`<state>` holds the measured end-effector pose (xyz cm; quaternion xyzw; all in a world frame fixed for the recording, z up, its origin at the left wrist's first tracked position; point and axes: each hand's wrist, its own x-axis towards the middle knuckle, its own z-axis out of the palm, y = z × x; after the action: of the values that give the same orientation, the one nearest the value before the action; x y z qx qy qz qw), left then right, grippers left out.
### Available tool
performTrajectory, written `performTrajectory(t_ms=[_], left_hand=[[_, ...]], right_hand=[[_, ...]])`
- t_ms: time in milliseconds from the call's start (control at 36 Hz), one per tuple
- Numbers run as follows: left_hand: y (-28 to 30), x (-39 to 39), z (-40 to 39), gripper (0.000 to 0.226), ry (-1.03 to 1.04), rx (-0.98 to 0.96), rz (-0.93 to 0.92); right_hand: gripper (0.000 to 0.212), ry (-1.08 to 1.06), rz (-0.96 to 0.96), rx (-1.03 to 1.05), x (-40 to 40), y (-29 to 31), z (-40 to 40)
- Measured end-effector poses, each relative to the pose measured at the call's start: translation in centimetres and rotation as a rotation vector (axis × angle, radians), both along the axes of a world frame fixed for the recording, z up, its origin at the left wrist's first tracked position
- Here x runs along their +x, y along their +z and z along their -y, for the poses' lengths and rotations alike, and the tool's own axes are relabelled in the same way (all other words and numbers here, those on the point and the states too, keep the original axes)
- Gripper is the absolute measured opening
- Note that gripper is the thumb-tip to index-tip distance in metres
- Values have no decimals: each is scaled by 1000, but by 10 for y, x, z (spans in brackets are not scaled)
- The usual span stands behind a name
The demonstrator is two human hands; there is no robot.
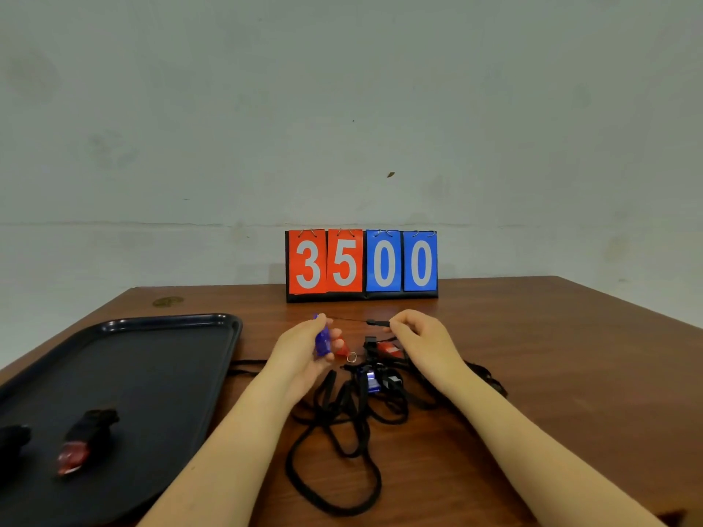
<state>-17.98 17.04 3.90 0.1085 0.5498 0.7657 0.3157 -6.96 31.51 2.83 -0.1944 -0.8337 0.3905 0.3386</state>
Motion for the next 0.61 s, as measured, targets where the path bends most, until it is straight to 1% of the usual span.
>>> performTrajectory(t_ms=[83, 194, 278, 333, 361, 417, 444, 528, 583, 611], left_hand=[[-1, 1, 1, 16, -40, 41, 157], [-1, -1, 0, 15, 4, 137, 242], [1, 1, 0, 17, 49, 228, 285], [0, 0, -2, 18, 66, 237, 240], [-1, -1, -3, 22, 72, 218, 201], [-2, -2, -3, 31, 90, 145, 125], [-3, -1, -3, 32, 103, 110, 102], [-4, -1, -3, 32, 144, 63, 77], [-4, -1, -4, 31, 155, 88, 74], [-4, 0, -5, 35, 160, 104, 80]], right_hand=[[19, 52, 21, 0, -1, -1, 1], [20, 74, 23, -43, -1, 0, 1], [20, 77, 24, -29, -2, 0, 1], [20, 78, 30, -17, -1, 0, 1], [20, 79, 33, -12, -1, 0, 1], [21, 82, 34, -5, -1, 0, 1], [21, 80, 34, 0, -1, -1, 1], [20, 76, 54, 39, -1, -2, 1], [19, 79, 80, 90, 0, -4, 1], [19, 83, 95, 121, 0, -5, 1]])
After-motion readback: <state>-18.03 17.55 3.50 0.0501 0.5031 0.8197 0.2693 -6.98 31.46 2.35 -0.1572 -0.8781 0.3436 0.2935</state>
